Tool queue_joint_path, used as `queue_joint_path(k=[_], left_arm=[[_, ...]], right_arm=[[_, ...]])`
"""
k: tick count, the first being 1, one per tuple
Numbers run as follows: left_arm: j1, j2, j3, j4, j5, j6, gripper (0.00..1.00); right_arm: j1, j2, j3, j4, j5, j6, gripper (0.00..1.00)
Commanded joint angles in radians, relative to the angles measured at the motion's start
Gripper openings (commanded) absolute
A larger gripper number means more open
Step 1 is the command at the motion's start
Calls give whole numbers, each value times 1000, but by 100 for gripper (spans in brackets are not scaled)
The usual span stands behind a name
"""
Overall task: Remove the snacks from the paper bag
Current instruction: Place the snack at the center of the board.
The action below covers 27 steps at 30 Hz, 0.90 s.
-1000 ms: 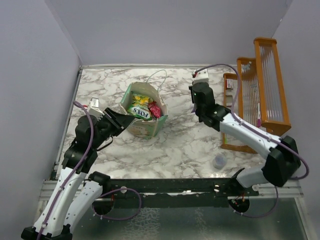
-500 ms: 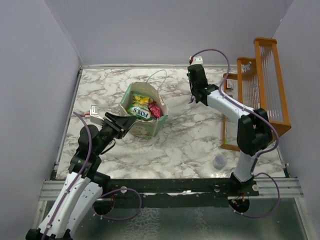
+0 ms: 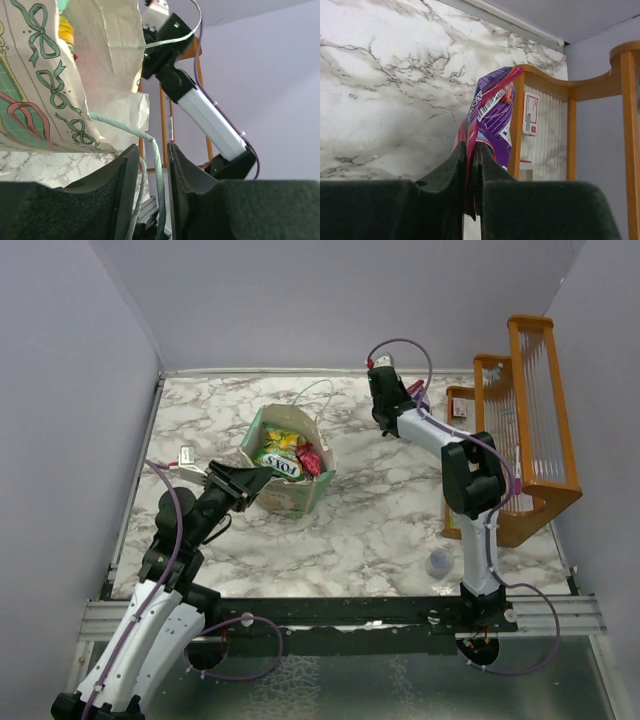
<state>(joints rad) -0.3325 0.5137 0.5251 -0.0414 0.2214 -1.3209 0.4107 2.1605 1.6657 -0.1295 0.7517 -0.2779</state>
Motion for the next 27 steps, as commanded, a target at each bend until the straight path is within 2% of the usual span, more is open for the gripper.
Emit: queue_joint_path(k=[1,5,8,11,14,18,21,23,27], left_arm=[[-2,-5,23,72,-2,-10,29],[-1,-24,27,71,-25,-5,27],[-2,-26,39,51,-39,5,27],[-2,-15,48,50,-31,6,26],[-2,-16,54,58,-42,7,26],[-2,-21,48,84,-50,1,26],[-2,-21,26,111,-48,-15,26],[-1,-23,0,147,-51,-32,25],[0,-17,-31,232,-43,-73,15]], right_arm=[[9,148,167,-16,36,-90,14],[38,152,269,-221,-225,91,40],[40,57,199,-218,-509,187,59],[39,-41,138,-252,-654,295,72],[39,-171,20,-254,-742,372,75],[39,-392,-225,-137,-829,393,75],[39,-499,-339,-97,-751,377,82],[39,-549,-381,-95,-698,355,84],[39,-629,-427,-113,-673,340,84]])
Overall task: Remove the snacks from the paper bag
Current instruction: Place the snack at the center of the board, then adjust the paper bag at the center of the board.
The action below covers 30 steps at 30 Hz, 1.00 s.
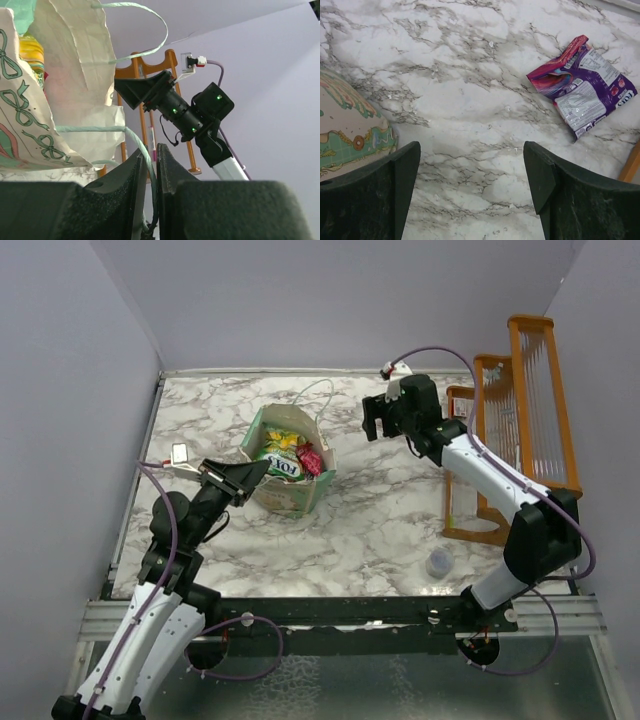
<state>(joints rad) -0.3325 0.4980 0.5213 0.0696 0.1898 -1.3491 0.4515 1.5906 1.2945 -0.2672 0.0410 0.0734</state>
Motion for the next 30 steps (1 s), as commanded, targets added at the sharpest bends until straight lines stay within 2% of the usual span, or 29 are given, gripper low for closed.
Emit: queue_joint_path(k=[1,4,8,11,15,19,21,24,27,30], left_arm=[[0,1,-23,124,-12,-42,12],[1,14,9,105,-11,-8,7],[0,27,62,37,-24,34,4],[1,31,75,9,-27,39,1],[1,27,74,1,-29,37,0],[0,28,81,-3,-28,37,0],[0,28,86,-17,-27,40,0],[1,27,89,-27,-29,46,0],[1,32,101,-56,-41,51,0],[0,49,126,-71,-38,63,0]], right_arm=[[-2,-81,-74,33,26,-13,84],[-2,-127,-118,59,-50,0,93],[-2,-143,-92,65,-270,98,99],[-16,-166,-40,85,-439,234,99],[-20,-169,-25,257,-670,342,99],[-19,-74,57,303,-788,384,100],[-18,-47,59,388,-831,453,99],[-10,22,92,491,-940,528,91],[-7,90,146,494,-966,553,71],[-7,136,218,392,-911,525,70]])
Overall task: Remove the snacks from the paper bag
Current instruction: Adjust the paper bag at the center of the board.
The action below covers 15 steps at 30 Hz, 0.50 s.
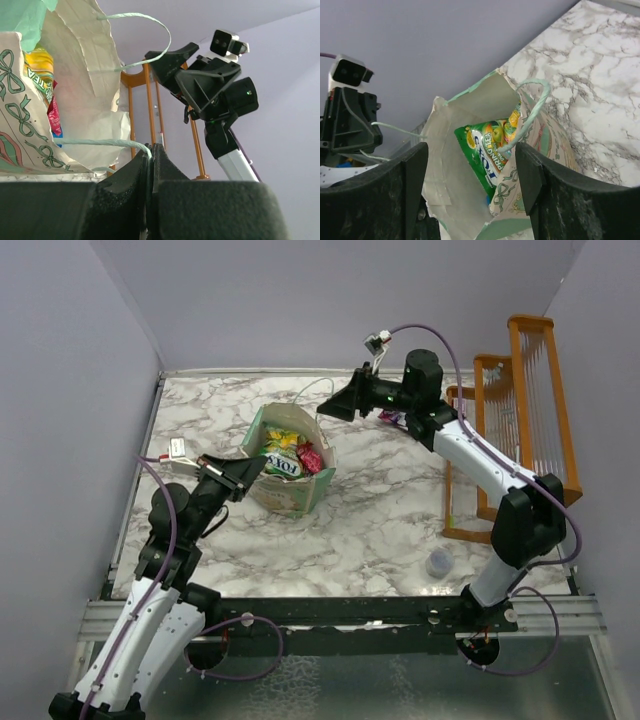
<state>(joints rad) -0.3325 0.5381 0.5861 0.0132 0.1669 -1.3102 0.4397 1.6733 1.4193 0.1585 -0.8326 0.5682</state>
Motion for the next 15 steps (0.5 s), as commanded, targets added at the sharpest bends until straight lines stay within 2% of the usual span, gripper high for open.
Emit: queue_joint_path(k=[1,4,6,7,8,11,12,15], left_arm=[[1,17,72,-26,-13,30,0],[0,27,96,-64,-12,53,0],[0,30,103,-73,-13,57,0],[1,34,106,-74,-12,59,0],[0,39,115,-76,-10,66,0],[1,96,194,-134,3,127,0],[2,129,238,-168,9,161,0],[24,237,423,-300,38,302,0]], right_arm=[[5,63,103,-47,-32,35,73],[5,96,126,-27,-38,67,76],[5,117,146,-2,-60,93,70],[5,122,146,28,-66,116,65],[5,125,143,56,-66,136,54],[5,134,144,102,-69,152,6],[5,136,150,86,-75,136,2],[7,115,157,-44,-57,28,1]])
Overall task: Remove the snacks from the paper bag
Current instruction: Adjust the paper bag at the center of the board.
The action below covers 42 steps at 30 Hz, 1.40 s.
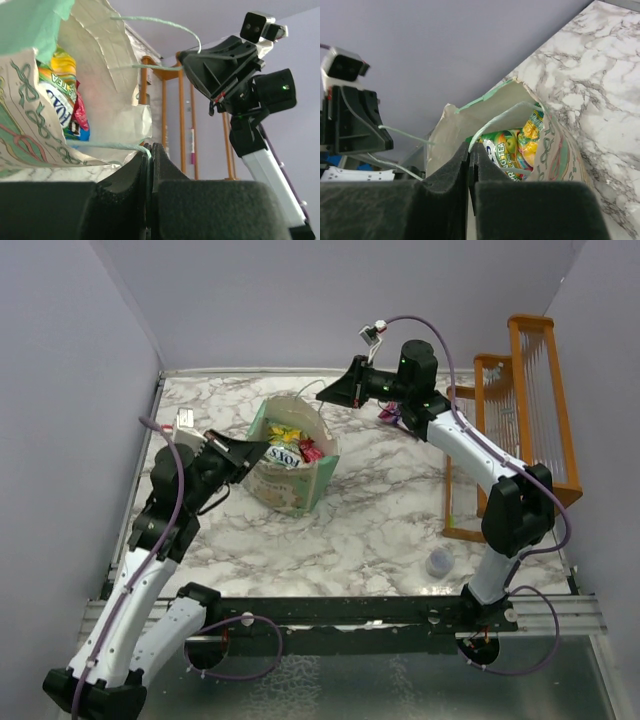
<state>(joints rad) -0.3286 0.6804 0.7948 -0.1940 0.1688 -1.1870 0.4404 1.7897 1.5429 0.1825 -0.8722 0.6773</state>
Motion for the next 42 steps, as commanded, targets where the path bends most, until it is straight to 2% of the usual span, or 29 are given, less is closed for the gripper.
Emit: queue_joint_path(k=[1,4,8,11,15,18,22,27,31,33,37,39,42], left_arm=[[34,146,291,-154,35,243,0],[83,257,524,-336,-14,413,0],[150,368,730,-444,-5,533,0],[175,425,820,-485,-18,590,0],[190,480,904,-552,-103,706,0],[197,514,934,-566,-61,787,0],[197,513,879,-545,134,854,0],[197,403,670,-401,396,845,0],[197,332,529,-324,547,807,0],[197,301,482,-305,575,785,0],[197,252,438,-273,563,728,0],[197,249,442,-286,547,709,0],[197,253,453,-336,497,688,0]], right_arm=[[6,-22,9,-84,0,-101,1],[12,-95,-92,-46,24,-86,1],[63,-152,-164,4,44,-60,1],[111,-172,-176,7,79,-46,1],[175,-227,-243,57,123,-6,1],[227,-287,-348,105,170,22,1],[275,-364,-496,131,205,40,1],[356,-463,-649,145,249,21,4],[414,-541,-739,135,282,0,8],[418,-573,-774,115,300,-2,10],[419,-635,-803,-22,406,-77,20],[420,-663,-795,-116,480,-139,32],[420,-705,-754,-277,609,-263,56]])
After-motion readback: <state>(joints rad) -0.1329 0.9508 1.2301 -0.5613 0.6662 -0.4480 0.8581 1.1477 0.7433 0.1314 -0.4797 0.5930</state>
